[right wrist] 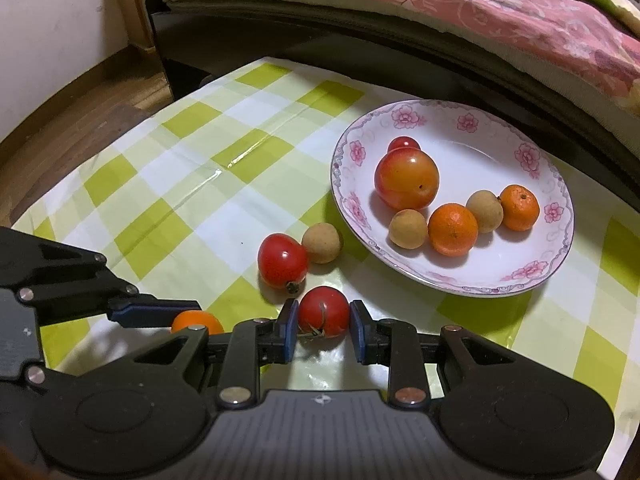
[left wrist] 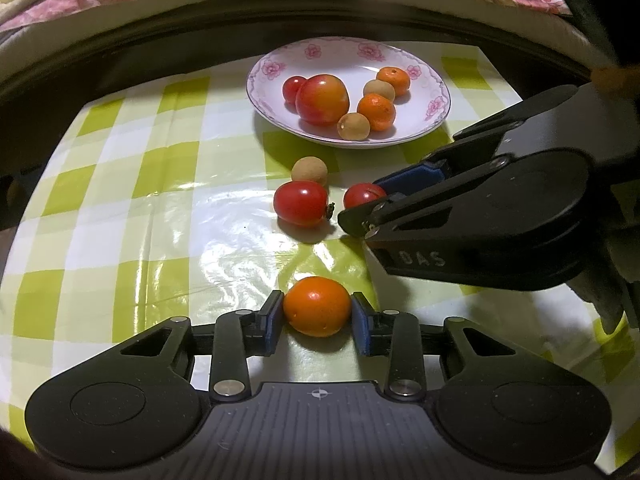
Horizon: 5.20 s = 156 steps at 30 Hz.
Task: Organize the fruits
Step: 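Carry the mandarin and cherry tomato into the plate and open both grippers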
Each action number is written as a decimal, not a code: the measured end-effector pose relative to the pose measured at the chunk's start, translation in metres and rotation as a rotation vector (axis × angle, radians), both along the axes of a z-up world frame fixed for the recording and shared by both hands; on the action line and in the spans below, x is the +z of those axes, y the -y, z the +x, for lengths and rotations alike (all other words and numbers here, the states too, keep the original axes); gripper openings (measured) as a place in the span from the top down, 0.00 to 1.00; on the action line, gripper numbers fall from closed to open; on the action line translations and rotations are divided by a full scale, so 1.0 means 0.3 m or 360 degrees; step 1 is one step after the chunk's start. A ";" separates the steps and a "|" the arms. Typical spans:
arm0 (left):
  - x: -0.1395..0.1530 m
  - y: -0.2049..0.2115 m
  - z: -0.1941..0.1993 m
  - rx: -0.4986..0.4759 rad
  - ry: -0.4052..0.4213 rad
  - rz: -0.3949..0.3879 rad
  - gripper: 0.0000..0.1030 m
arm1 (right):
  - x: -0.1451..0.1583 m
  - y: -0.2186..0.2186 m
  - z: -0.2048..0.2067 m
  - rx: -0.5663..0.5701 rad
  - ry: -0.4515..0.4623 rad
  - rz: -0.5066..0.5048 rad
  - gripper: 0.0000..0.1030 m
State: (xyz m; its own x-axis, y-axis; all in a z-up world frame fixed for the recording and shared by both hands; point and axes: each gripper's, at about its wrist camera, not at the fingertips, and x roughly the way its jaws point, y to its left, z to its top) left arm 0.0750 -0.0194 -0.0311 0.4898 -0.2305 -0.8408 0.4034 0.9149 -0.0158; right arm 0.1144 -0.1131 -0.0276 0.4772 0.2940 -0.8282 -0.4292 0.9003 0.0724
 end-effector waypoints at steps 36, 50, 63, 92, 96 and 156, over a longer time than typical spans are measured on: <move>0.105 0.077 0.070 -0.0011 0.0179 -0.0046 0.58 | 0.138 0.106 -0.049 -0.0187 0.0238 0.0041 0.71; 0.101 0.112 0.125 -0.0029 0.0241 -0.0053 0.58 | 0.158 0.168 -0.026 -0.0321 0.0314 0.0027 0.71; 0.102 0.138 0.170 -0.0029 0.0255 -0.0056 0.58 | 0.162 0.202 -0.001 -0.0391 0.0337 0.0021 0.71; 0.040 0.205 0.287 -0.0069 0.0289 -0.0048 0.57 | 0.094 0.272 0.132 -0.0551 0.0216 0.0082 0.71; 0.033 0.212 0.292 -0.0072 0.0288 -0.0051 0.57 | 0.087 0.269 0.141 -0.0556 0.0211 0.0076 0.71; 0.131 0.190 0.248 -0.0027 0.0416 -0.0057 0.38 | 0.166 0.227 0.126 -0.0485 0.0379 0.0178 0.69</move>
